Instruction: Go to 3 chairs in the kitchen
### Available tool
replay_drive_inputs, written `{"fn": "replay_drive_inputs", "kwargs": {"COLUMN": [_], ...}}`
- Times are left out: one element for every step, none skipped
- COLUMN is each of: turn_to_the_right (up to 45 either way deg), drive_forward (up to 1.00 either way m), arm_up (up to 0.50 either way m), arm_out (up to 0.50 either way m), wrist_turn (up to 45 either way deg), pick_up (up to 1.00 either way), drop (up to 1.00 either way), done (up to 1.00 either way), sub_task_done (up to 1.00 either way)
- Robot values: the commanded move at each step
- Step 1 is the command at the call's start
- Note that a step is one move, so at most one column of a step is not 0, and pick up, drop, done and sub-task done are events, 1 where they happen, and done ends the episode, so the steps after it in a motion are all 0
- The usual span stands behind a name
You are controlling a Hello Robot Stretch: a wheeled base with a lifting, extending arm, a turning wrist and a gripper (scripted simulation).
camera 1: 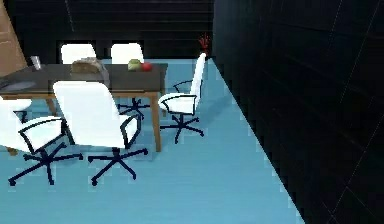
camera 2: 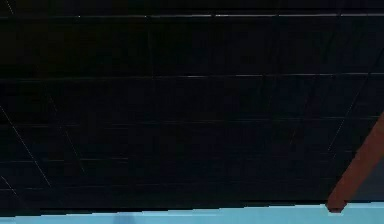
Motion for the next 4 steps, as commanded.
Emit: {"fn": "replay_drive_inputs", "kwargs": {"turn_to_the_right": [0.0, -42.0, 0.0, 45.0], "drive_forward": [0.8, 0.0, 0.0, 0.0], "arm_up": [0.0, 0.0, 0.0, 0.0], "arm_out": [0.0, 0.0, 0.0, 0.0], "wrist_turn": [0.0, 0.0, 0.0, 0.0], "pick_up": [0.0, 0.0, 0.0, 0.0], "drop": [0.0, 0.0, 0.0, 0.0], "done": [0.0, 0.0, 0.0, 0.0], "sub_task_done": [0.0, 0.0, 1.0, 0.0]}}
